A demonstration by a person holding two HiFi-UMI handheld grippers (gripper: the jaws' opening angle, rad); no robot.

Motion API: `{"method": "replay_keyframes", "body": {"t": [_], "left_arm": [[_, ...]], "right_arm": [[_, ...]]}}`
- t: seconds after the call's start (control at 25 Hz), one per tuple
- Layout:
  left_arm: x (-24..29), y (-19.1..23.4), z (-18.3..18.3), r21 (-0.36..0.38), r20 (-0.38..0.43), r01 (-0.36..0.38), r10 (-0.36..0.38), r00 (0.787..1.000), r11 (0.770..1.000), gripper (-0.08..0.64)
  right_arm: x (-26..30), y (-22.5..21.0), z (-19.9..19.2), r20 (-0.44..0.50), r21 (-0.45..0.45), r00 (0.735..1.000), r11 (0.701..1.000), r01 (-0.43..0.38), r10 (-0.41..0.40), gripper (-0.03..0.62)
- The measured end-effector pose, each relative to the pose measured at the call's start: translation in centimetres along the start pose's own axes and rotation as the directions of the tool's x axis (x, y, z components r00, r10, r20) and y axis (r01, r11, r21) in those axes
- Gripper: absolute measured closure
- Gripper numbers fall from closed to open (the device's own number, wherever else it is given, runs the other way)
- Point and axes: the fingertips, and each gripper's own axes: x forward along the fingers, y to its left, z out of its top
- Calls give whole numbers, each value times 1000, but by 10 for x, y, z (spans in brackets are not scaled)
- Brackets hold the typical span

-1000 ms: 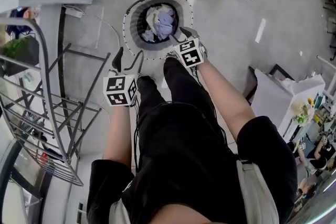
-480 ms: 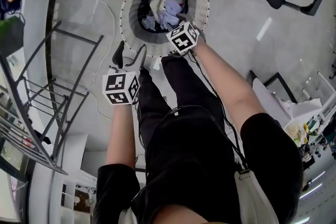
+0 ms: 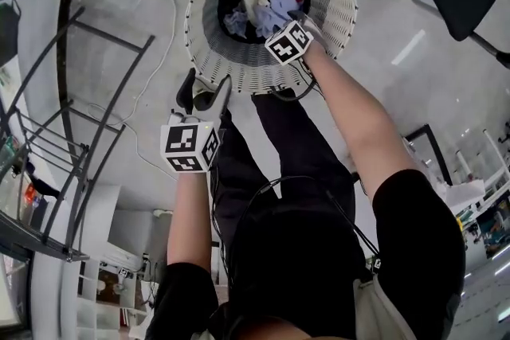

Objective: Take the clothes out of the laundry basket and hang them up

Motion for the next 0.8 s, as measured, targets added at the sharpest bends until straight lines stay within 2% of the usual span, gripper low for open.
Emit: {"method": "replay_keyframes", "body": {"t": [0.24,0.44,0.48,0.56,0.6,0.8], "left_arm": [[15,11,-13,-19,3,-10,10,1000,1000,230],[19,15,-19,-37,3,-8,8,1000,999,229],[19,16,-19,-38,2,-8,8,1000,999,229],[18,17,-19,-41,3,-9,9,1000,999,229],[18,17,-19,-42,5,-9,9,1000,999,229],[15,14,-10,-44,32,6,-4,999,999,229]], "right_arm": [[60,-4,-20,-104,47,994,999,-17,22,354],[88,1,-43,-215,184,974,982,-36,76,365],[89,2,-46,-229,200,970,979,-38,84,401],[87,2,-44,-230,191,971,981,-29,73,537],[84,2,-41,-221,177,973,984,-26,65,564],[65,10,-27,-163,141,983,988,-57,80,566]]}}
